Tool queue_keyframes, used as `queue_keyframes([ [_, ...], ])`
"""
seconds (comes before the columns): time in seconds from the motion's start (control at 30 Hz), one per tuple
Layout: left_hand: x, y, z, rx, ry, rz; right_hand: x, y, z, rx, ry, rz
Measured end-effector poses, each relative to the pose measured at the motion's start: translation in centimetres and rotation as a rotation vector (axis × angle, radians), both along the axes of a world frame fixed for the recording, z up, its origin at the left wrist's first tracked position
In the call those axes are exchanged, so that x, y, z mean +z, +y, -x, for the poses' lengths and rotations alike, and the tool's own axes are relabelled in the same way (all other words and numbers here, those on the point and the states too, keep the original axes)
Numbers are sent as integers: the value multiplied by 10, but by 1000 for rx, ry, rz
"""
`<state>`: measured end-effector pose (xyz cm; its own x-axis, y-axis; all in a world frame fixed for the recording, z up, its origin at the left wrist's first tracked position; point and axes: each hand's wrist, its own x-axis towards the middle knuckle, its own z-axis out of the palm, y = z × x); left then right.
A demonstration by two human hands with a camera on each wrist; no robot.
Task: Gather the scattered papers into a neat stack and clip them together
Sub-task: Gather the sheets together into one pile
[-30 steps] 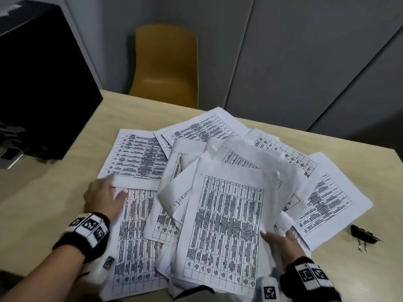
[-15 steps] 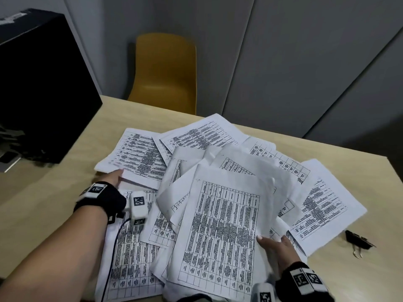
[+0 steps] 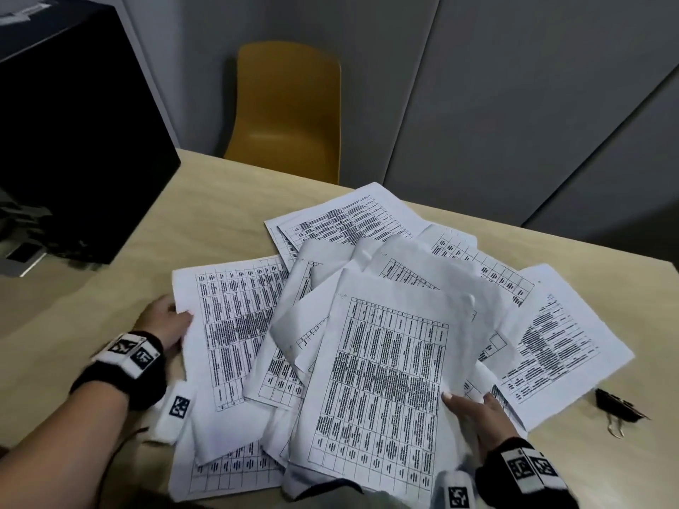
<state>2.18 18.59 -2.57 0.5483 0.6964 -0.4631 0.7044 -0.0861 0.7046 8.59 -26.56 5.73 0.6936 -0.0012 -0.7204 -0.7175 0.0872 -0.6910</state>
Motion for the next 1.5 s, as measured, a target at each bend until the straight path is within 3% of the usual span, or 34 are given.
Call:
queue_keyframes([
  [0.1,14,-32,-2,48,136,-223,-14,-1,0,-30,16,-14],
  [0.17,24,-57,-4,65,139,-193,-24,-2,0,-49,22,-14],
  [0.3,35,-88,-14,102,-1,-34,-25,-6,-2,-27,12,-17],
  [0.37,33,-91,-17,135,-112,146,-26,-9,-2,-8,19,-8],
  [0.47,28,-99,-11,52,-155,380,-34,-16,-1,15,26,53],
  [0.6,26,-120,-2,-22,-235,524,-35,-19,-3,34,22,81],
  [0.73,27,-121,13,51,-213,675,-67,-35,-8,21,3,87],
  [0.83,30,-125,22,101,-248,742,-36,-19,-4,63,2,66],
  [1.0,33,-137,30,108,-231,827,-24,-6,-4,218,-8,14],
  [1.23,28,-136,48,-66,-185,605,-27,37,1,289,-53,-12],
  [1.5,20,-139,56,63,-132,335,-38,59,12,414,-279,230],
])
